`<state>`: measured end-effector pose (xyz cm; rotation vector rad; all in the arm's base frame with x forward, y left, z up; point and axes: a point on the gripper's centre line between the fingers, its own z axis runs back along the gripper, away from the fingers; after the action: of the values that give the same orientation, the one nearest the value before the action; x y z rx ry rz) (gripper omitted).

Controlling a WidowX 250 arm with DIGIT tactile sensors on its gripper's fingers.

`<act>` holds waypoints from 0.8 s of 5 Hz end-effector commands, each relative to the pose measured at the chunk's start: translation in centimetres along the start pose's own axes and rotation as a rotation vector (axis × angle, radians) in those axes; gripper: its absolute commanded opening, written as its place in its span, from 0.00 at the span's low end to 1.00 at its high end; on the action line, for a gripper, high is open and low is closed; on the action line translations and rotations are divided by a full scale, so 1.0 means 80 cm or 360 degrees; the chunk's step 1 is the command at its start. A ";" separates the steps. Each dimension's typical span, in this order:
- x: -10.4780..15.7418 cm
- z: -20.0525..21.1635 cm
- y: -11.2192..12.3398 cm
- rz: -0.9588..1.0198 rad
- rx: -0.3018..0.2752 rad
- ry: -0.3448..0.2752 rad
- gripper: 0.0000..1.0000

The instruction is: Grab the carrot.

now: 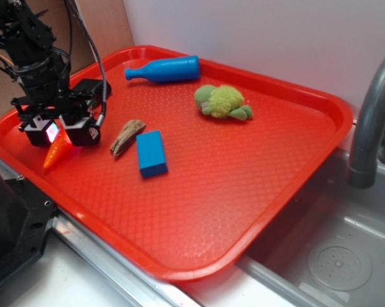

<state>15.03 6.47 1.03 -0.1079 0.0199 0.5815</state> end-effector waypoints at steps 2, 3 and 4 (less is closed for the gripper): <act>-0.046 0.123 -0.047 -0.0646 0.0008 -0.0235 0.00; -0.054 0.184 -0.054 -0.0693 0.0004 -0.0273 0.00; -0.046 0.247 -0.059 -0.0685 -0.0037 -0.0287 0.00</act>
<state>15.33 2.67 20.55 -0.0896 -0.1436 0.1508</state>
